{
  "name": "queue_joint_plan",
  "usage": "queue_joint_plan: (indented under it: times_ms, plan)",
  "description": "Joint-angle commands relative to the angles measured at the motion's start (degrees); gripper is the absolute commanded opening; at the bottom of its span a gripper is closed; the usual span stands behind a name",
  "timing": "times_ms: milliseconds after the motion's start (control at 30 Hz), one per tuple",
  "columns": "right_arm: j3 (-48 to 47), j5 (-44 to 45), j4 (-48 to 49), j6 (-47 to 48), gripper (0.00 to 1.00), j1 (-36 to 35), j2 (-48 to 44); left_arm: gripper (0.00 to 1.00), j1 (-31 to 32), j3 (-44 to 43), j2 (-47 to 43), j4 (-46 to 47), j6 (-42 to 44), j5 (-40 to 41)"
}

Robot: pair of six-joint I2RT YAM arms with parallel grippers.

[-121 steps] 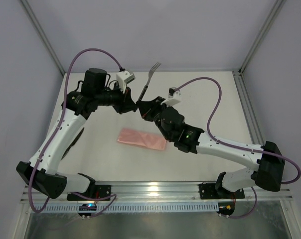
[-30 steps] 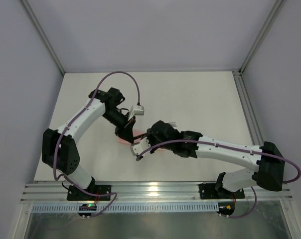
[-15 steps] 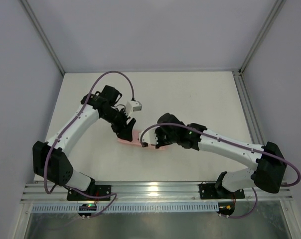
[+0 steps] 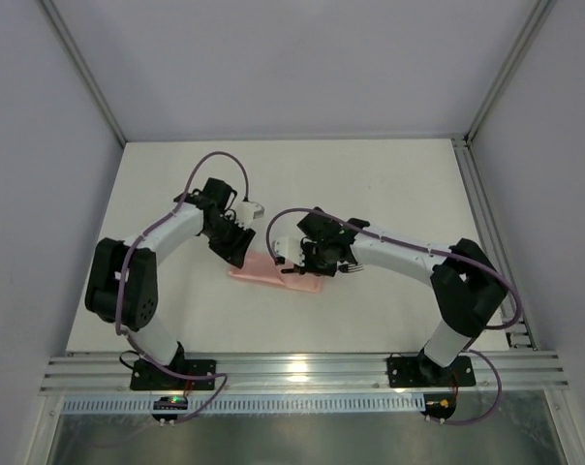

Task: Fold the napkin into a case and place the utensils inside
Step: Insert the spoon into the folded napkin.

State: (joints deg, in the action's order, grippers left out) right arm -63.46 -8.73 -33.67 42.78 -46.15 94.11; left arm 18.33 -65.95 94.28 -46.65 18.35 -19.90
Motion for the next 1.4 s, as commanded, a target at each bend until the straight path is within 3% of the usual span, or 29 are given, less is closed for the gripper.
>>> queue_joint_plan:
  times_ms: [0,200,333,500,833,1033,1167,1367]
  plan:
    - [-5.5,0.9,-2.6,-3.3,0.04,-0.2,4.0,0.49,-0.6,0.1,2.4,5.9,-0.4,1.8]
    - [-11.3,4.2,-6.5,-5.1,0.04,-0.2,10.0,0.42,-0.7,0.8,6.9,6.5,0.6,1.0]
    - [-13.5,5.7,-8.6,-5.5,0.04,-1.0,12.2,0.26,-0.7,1.7,8.5,6.8,1.6,-0.7]
    - [-16.6,6.2,-10.0,-6.9,0.04,-1.6,15.4,0.18,-0.7,3.1,7.9,7.5,2.4,-1.8]
    - [-23.8,6.5,-6.3,-8.8,0.04,-4.6,21.1,0.18,-0.7,4.4,6.2,8.9,3.3,-6.6]
    - [-21.5,3.3,0.8,-11.5,0.04,-4.7,21.3,0.22,-1.8,4.6,5.3,8.8,2.8,-8.5]
    - [-18.4,4.0,6.1,-12.6,0.14,-4.8,20.6,0.23,-2.9,4.5,5.2,8.5,3.2,-9.5]
    - [-17.8,2.1,10.4,-13.2,0.15,-5.2,20.3,0.25,-3.4,4.7,4.9,8.3,3.8,-10.4]
